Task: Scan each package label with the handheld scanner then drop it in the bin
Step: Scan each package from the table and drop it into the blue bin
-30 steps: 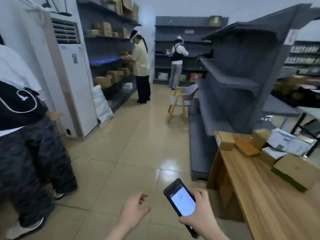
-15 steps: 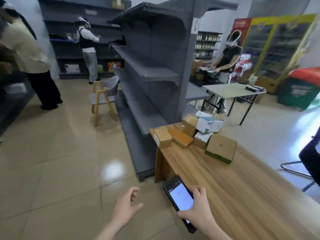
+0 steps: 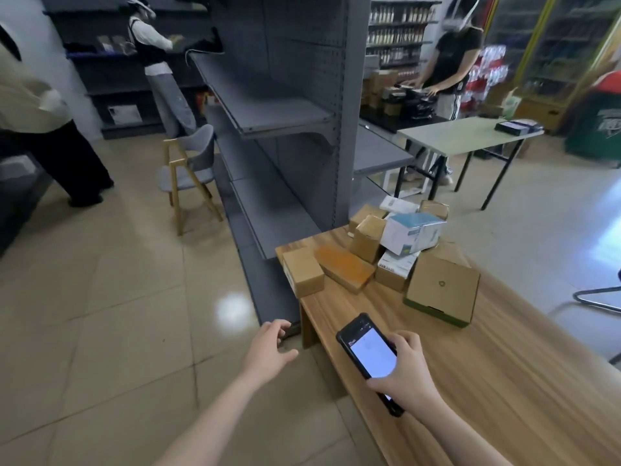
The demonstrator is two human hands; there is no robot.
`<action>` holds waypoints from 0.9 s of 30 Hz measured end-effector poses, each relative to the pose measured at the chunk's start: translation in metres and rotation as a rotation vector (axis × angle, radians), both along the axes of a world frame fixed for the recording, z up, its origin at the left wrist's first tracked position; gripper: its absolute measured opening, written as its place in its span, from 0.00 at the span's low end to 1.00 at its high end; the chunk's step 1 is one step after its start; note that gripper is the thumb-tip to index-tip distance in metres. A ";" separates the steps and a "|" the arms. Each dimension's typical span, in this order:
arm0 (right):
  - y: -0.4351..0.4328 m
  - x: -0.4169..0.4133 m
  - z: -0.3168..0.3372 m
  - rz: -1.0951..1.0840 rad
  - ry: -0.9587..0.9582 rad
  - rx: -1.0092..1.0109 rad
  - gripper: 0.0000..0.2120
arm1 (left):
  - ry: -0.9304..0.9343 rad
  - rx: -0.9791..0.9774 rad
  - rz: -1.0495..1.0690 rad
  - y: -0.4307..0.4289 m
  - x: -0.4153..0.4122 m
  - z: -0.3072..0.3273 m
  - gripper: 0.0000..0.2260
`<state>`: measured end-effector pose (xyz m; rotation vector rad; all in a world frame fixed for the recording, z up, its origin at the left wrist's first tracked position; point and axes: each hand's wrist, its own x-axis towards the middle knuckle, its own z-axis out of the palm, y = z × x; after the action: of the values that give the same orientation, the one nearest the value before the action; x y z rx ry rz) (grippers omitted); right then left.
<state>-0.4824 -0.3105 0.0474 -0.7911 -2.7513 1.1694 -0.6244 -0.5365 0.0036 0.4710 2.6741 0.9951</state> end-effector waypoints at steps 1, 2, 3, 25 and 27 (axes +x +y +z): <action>0.007 -0.009 -0.001 0.005 0.004 0.000 0.43 | 0.000 -0.005 0.002 0.006 -0.009 -0.001 0.23; 0.013 -0.018 -0.002 0.011 0.002 0.001 0.44 | 0.000 -0.011 0.001 0.011 -0.018 -0.001 0.23; 0.018 -0.026 -0.004 0.016 -0.008 0.000 0.44 | -0.002 -0.022 -0.001 0.016 -0.026 -0.002 0.23; 0.082 -0.186 -0.044 -0.074 -0.190 0.009 0.46 | 0.246 -0.915 -0.669 0.138 -0.241 -0.055 0.55; 0.085 -0.196 -0.047 -0.065 -0.217 0.012 0.47 | 0.237 -1.008 -0.736 0.138 -0.250 -0.060 0.55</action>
<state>-0.6786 -0.2256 0.0000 -1.0569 -2.8727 1.1150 -0.8743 -0.3984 -0.0566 1.1919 2.4076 -0.6107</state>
